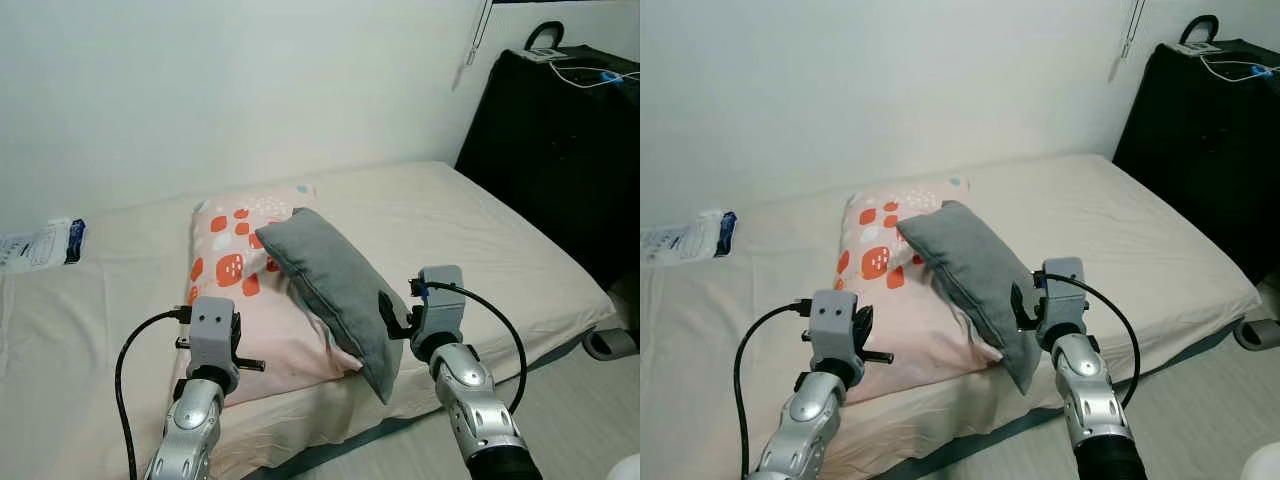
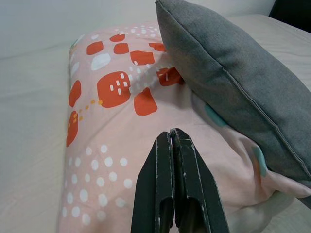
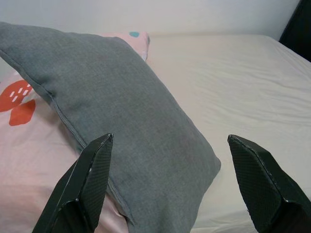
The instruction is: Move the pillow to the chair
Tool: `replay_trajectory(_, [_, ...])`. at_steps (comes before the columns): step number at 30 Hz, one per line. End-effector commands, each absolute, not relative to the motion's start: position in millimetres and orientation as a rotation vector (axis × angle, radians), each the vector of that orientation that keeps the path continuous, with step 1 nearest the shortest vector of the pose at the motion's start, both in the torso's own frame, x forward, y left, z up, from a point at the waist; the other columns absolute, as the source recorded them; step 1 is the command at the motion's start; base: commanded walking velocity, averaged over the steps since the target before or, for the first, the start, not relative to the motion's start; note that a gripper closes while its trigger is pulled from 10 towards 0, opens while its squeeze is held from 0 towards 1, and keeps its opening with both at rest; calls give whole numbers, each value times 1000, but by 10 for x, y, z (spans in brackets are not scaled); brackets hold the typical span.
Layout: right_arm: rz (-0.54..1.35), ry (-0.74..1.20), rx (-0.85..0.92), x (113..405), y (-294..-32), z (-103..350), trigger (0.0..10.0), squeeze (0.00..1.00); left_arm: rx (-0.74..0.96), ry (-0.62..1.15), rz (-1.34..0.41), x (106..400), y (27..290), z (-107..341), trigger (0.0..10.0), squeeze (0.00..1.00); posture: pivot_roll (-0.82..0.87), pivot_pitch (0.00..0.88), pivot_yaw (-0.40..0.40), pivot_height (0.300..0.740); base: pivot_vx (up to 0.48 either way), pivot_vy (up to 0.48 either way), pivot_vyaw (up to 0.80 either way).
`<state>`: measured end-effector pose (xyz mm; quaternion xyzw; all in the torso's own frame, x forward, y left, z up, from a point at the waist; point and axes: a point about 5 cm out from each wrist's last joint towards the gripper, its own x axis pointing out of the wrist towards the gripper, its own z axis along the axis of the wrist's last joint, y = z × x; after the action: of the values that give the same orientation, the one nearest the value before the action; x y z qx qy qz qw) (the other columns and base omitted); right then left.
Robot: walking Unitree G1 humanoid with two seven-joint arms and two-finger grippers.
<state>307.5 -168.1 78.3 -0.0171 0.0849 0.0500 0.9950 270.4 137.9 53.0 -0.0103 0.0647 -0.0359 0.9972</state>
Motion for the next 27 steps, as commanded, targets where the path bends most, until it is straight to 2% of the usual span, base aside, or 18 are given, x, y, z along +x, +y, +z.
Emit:
replay_trajectory(1, [109, 186, -55, 3069, -1678, 758, 10000, 0, -26, 117, -69, 2692, 1363, 544, 10000, 0, 26, 0, -71, 740, 0, 0, 0])
replay_trajectory(18, [132, 190, -89, 3081, -1647, 754, 10000, 0, -36, 103, -65, 2695, 1358, 571, 10000, 0, 32, 0, -76, 740, 0, 0, 0])
replay_trajectory(21, [129, 170, -188, 3103, -1645, 781, 10000, 0, -33, 100, -60, 2717, 1363, 581, 10000, 0, 32, 0, -77, 740, 0, 0, 800])
replay_trajectory(27, [164, 187, -157, 3091, -1602, 760, 10000, 0, -31, 101, -60, 2711, 1357, 575, 10000, 0, 31, 0, -77, 740, 0, 0, 800])
